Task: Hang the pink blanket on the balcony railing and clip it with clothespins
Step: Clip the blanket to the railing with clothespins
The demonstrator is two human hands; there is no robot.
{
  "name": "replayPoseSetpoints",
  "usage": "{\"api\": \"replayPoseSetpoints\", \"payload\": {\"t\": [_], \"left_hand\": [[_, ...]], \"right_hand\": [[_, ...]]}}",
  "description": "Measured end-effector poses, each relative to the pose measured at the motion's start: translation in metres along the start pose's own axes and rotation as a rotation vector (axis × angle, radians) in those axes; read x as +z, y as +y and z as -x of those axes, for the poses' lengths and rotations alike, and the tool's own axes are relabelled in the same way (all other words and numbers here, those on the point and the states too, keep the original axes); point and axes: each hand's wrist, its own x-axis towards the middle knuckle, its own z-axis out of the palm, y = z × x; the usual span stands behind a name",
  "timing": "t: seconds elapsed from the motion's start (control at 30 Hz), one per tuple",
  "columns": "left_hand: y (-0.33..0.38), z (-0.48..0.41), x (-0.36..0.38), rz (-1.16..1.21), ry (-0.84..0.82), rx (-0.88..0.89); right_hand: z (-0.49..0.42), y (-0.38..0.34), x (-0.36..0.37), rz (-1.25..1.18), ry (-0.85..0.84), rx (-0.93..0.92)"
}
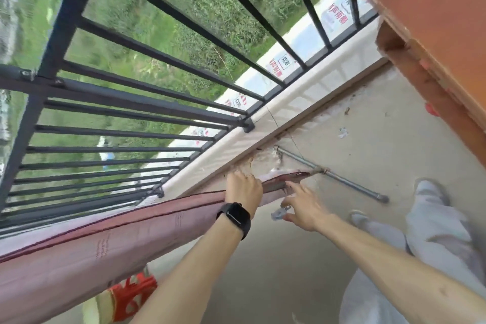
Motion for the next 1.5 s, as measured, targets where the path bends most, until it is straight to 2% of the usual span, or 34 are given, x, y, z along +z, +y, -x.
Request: {"api": "replayPoseSetpoints", "payload": {"t": [0.2, 0.33, 0.5, 0.63, 0.73, 0.9, 1.0, 1.07, 1.23, 1.37, 1.5], "left_hand": [[0.034, -0.029, 0.004, -0.124, -0.028, 0.152], [0.028, -0.036, 0.000, -0.094, 0.000, 0.235], [0.012, -0.043, 0.000, 0.136, 0.007, 0.107], [0.011, -0.040, 0.003, 0.197, -0.016, 0.062], [0.018, -0.046, 0.006, 0.191, 0.033, 0.050], [0.023, -0.050, 0.008, 0.186, 0.103, 0.087], [0.020, -0.049, 0.015, 0.187, 0.109, 0.092], [0.019, -0.050, 0.019, 0.205, 0.120, 0.088], [0.027, -0.056, 0.022, 0.204, 0.105, 0.106], [0.043, -0.063, 0.024, 0.128, 0.075, 0.120], [0.049, -0.068, 0.024, 0.018, 0.002, 0.157]], "right_hand": [[0.004, 0.038, 0.009, -0.252, 0.002, 0.234], [0.002, 0.052, 0.002, -0.433, 0.055, 0.361], [-0.012, 0.044, -0.003, -0.716, 0.185, 0.424], [-0.029, 0.024, -0.001, -0.840, 0.104, 0.576], [-0.046, 0.015, 0.006, -0.946, 0.057, 0.691], [-0.068, 0.000, 0.027, -1.387, -0.065, 0.659], [-0.071, -0.004, 0.035, -1.693, 0.009, 0.679], [-0.070, -0.001, 0.035, -1.707, 0.041, 0.689], [-0.057, 0.025, 0.029, -1.462, 0.126, 0.792], [-0.043, 0.037, 0.025, -1.411, 0.051, 0.774], [-0.030, 0.038, 0.031, -1.473, 0.006, 0.788]]}}
